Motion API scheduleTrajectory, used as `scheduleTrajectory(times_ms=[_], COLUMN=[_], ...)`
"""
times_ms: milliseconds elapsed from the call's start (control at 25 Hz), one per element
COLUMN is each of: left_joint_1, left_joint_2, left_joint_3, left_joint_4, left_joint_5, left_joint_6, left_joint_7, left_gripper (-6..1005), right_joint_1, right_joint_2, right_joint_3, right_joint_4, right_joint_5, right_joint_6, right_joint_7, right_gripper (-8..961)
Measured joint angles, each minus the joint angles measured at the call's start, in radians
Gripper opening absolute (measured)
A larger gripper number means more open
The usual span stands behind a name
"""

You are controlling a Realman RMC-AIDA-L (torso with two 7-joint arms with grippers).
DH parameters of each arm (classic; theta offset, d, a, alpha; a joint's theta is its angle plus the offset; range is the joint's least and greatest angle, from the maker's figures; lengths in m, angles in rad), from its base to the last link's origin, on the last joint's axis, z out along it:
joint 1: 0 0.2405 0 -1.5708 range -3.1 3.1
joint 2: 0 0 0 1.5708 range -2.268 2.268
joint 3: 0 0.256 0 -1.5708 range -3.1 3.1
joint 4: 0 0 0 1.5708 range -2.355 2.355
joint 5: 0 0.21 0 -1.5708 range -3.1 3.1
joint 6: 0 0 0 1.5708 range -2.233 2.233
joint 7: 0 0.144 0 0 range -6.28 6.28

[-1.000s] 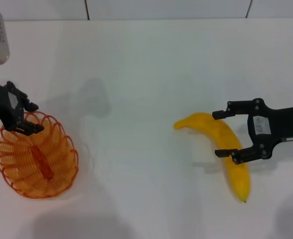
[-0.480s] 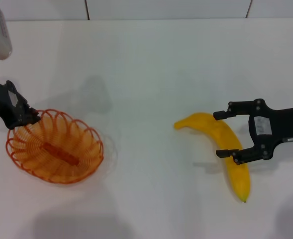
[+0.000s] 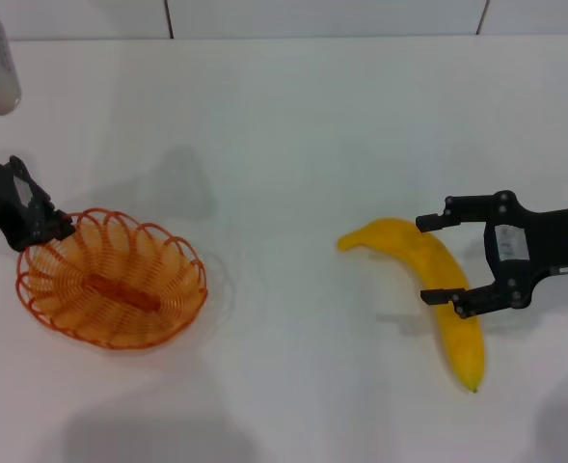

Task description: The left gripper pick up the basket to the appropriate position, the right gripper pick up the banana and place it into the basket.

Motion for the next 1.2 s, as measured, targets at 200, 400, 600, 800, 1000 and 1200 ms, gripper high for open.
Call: scheduleTrajectory(times_ms=[200,400,600,800,1000,1200], left_joint_1=[0.004,0.039,0.066,0.08,0.081,0.065], left_joint_2=[0.006,-0.001,0.0,0.001,-0.002,-0.004], left_joint_3=[-0.009,-0.025,-0.029,-0.093,-0.143,-0.143], left_joint_4=[0.024,0.137,0.203,0.245,0.242,0.214], left_joint_5=[-0.001,-0.018,-0.06,-0.093,-0.098,-0.121], left_joint_6=[0.054,0.162,0.231,0.298,0.302,0.274], left_joint_7=[0.008,0.021,0.02,-0.003,-0.075,-0.217], left_gripper=[65,55,51,49,46,45], right_joint_1=[-0.002,-0.003,-0.003,-0.003,-0.003,0.0], right_joint_2=[0.0,0.0,0.0,0.0,0.0,0.001], right_joint_3=[0.0,0.001,0.001,0.002,0.002,0.002], right_joint_4=[0.0,0.0,0.0,0.0,0.0,0.0], right_joint_5=[0.0,0.0,0.0,0.0,0.0,0.001], right_joint_6=[0.0,0.0,0.0,0.0,0.0,0.0], right_joint_7=[0.0,0.0,0.0,0.001,0.002,0.002], right_gripper=[821,821,821,821,821,821])
